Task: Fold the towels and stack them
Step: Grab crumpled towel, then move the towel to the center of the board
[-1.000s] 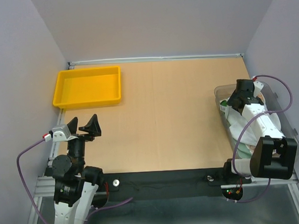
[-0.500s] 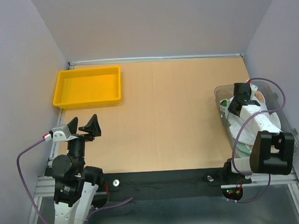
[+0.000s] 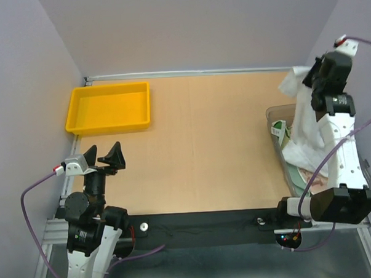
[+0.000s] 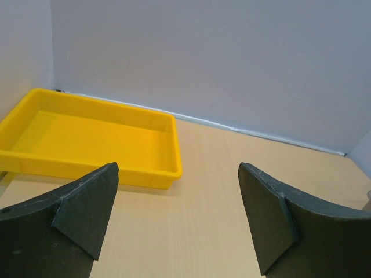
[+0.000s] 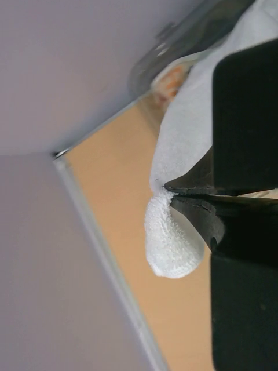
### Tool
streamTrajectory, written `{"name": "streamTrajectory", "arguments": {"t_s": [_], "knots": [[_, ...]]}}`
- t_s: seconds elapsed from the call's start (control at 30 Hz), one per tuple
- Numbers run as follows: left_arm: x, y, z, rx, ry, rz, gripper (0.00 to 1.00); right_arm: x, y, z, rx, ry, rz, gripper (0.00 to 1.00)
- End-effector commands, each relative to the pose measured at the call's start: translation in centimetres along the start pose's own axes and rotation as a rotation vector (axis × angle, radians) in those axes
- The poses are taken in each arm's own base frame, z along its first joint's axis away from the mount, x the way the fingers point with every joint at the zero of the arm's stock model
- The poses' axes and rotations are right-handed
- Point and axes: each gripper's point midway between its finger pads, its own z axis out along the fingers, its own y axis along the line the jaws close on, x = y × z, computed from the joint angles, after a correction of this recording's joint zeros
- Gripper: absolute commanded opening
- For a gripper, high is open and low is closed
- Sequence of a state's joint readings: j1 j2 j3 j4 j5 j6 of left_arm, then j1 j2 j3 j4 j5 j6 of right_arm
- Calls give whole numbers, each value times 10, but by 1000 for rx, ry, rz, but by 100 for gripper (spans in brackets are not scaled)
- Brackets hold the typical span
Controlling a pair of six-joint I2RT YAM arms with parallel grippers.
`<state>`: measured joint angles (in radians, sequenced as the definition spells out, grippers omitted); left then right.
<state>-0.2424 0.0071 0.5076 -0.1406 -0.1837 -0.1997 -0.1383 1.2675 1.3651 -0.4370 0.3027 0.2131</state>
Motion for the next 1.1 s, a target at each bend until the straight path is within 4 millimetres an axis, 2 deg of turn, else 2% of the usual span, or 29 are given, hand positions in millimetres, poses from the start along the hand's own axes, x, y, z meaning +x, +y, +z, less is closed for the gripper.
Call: {"name": "streamTrajectory", "arguments": {"t_s": [0.0,0.03,0.07,0.13,0.17,0.2,0.27,0.3,0.33,0.37,0.43,0.47,0.53,0.57,0.6,0.63,0.67,0.7,0.73,0.77,0.8,0.83,0.87,0.9,0.93,0.97,1.0,1.03,1.07], "knots": [[-54,-8,-36,76,-229,-47,95,-123,50,-35,-240,-275,21,0],[-54,-8,-36,76,-231,-48,95,-137,68,-43,-337,-292,17,1],[-53,-9,-35,77,-227,-48,95,-175,81,-64,-412,-372,27,0],[-53,-9,-34,78,-226,-48,95,-189,109,-60,-528,-368,42,1],[-53,-9,-33,78,-223,-46,95,-222,124,-90,-634,-448,45,0],[-52,-9,-32,77,-220,-46,95,-221,138,-74,-681,-417,71,0],[-51,-9,-31,73,-212,-41,95,-243,162,-95,-821,-459,83,0],[-50,-9,-30,73,-204,-41,95,-268,170,-120,-889,-523,107,0],[-48,-9,-28,69,-197,-38,95,-274,179,-129,-939,-542,108,0],[-46,-9,-26,67,-183,-36,95,-271,202,-128,-1018,-539,105,0],[-44,-9,-24,62,-167,-33,95,-277,224,-151,-1107,-576,112,0],[-41,-9,-21,58,-154,-29,95,-270,246,-168,-1192,-580,108,0],[-39,-9,-19,55,-142,-26,95,-254,268,-184,-1273,-547,92,1],[-38,-9,-18,52,-135,-23,95,-220,296,-186,-1344,-449,73,0],[-37,-9,-17,52,-130,-20,95,-209,301,-204,-1382,-425,64,1],[-37,-9,-16,50,-126,-20,95,-186,312,-206,-1402,-390,24,0],[-36,-8,-16,47,-124,-19,95,-157,332,-233,-1482,-333,1,0],[-36,-8,-15,46,-122,-17,95,-103,347,-224,-1490,-204,-35,0],[-35,-9,-15,48,-119,-17,95,-88,345,-246,-1524,-196,-67,0],[-36,-9,-15,49,-121,-15,95,-59,353,-274,-1589,-140,-83,0],[-35,-9,-13,46,-117,-14,95,-2,352,-271,-1584,-6,-111,1],[-34,-9,-13,49,-115,-13,95,33,357,-297,-1634,68,-134,1],[-33,-10,-12,52,-110,-10,95,69,355,-302,-1639,150,-161,1],[-33,-10,-11,52,-108,-11,95,132,347,-298,-1617,294,-209,3],[-32,-11,-11,56,-107,-9,95,162,338,-305,-1613,369,-228,7],[-32,-12,-10,66,-108,-9,95,196,332,-321,-1628,445,-268,14],[-31,-13,-10,71,-103,-9,95,221,323,-324,-1613,509,-284,22],[-30,-16,-9,85,-100,-11,95,264,305,-322,-1572,629,-312,39],[-30,-17,-8,89,-97,-11,95,281,294,-336,-1595,692,-340,46]]}}
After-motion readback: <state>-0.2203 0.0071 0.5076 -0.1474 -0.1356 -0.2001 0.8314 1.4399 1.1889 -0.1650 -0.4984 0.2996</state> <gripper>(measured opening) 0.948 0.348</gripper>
